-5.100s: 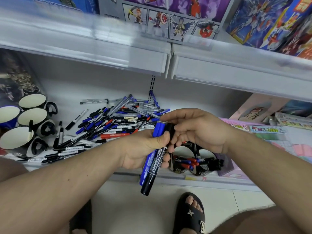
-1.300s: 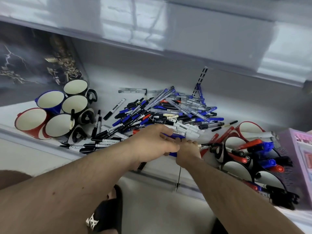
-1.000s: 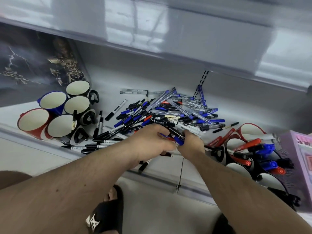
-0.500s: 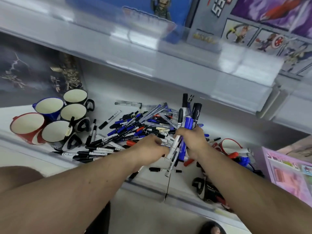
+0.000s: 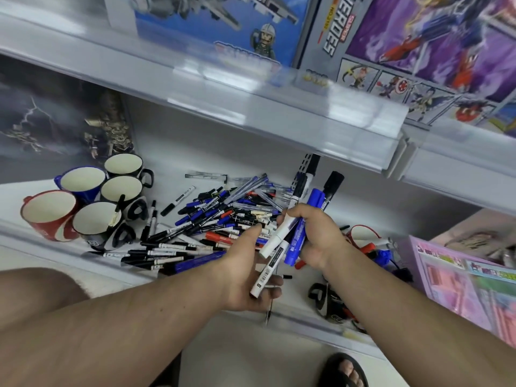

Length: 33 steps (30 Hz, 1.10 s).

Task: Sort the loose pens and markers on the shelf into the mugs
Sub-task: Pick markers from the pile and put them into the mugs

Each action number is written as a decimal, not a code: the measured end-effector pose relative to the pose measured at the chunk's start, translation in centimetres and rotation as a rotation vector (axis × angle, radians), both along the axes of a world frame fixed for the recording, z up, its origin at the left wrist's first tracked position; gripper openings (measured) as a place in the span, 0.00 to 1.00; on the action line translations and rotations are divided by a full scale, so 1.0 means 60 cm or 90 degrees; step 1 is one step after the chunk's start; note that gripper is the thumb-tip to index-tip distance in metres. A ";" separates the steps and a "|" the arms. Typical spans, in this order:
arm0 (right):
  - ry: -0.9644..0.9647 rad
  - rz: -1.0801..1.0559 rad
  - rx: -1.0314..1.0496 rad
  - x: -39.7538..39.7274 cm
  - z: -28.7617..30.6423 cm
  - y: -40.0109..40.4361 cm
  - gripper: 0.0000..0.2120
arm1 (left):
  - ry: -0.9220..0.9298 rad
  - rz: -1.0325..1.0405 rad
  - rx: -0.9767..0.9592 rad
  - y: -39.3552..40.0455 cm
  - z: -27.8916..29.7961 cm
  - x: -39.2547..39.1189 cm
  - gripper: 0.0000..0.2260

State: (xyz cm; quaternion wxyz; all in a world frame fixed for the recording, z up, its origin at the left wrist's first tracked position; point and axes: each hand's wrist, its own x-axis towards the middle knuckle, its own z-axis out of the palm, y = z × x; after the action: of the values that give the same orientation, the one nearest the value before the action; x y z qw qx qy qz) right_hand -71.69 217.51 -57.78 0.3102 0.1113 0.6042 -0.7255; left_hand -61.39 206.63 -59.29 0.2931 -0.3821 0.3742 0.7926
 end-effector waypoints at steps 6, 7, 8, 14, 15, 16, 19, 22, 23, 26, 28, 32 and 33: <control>0.013 -0.001 -0.014 0.041 0.006 -0.011 0.11 | 0.049 0.012 -0.093 0.022 0.006 0.007 0.28; 0.018 -0.002 -0.010 0.047 0.005 -0.012 0.12 | 0.067 0.010 -0.101 0.022 0.006 0.007 0.28; 0.023 -0.003 -0.006 0.052 0.004 -0.012 0.11 | 0.084 0.006 -0.110 0.022 0.008 0.007 0.27; 0.019 0.009 0.011 0.071 0.014 -0.004 0.12 | 0.171 -0.064 -0.148 0.018 0.007 0.010 0.24; 0.016 0.007 0.012 0.073 0.016 -0.004 0.14 | 0.184 -0.091 -0.154 0.017 0.011 0.010 0.22; 0.015 0.006 0.009 0.075 0.018 -0.003 0.15 | 0.201 -0.116 -0.164 0.016 0.014 0.008 0.20; 0.012 -0.013 0.000 0.080 0.016 0.004 0.09 | 0.251 -0.173 -0.216 0.016 0.026 0.006 0.16; 0.002 -0.017 -0.019 0.088 0.015 0.011 0.05 | 0.336 -0.242 -0.294 0.016 0.031 0.002 0.15; 0.000 -0.015 -0.017 0.091 0.017 0.012 0.06 | 0.362 -0.249 -0.312 0.016 0.033 0.002 0.12; 0.010 -0.008 0.009 0.097 0.024 0.013 0.12 | 0.407 -0.236 -0.345 0.025 0.034 -0.001 0.14; 0.018 -0.014 0.022 0.099 0.024 0.014 0.11 | 0.409 -0.227 -0.374 0.028 0.029 -0.004 0.16; 0.011 -0.018 0.045 0.108 0.020 0.013 0.06 | 0.390 -0.225 -0.396 0.031 0.027 -0.003 0.15; 0.008 -0.020 0.054 0.111 0.019 0.011 0.06 | 0.384 -0.225 -0.401 0.032 0.027 -0.001 0.14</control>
State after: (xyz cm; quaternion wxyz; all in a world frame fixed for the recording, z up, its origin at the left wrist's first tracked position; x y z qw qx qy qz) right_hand -65.04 218.17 -56.65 0.2898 0.1290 0.6348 -0.7046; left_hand -61.48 208.56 -57.64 0.1714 -0.1355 0.7240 0.6543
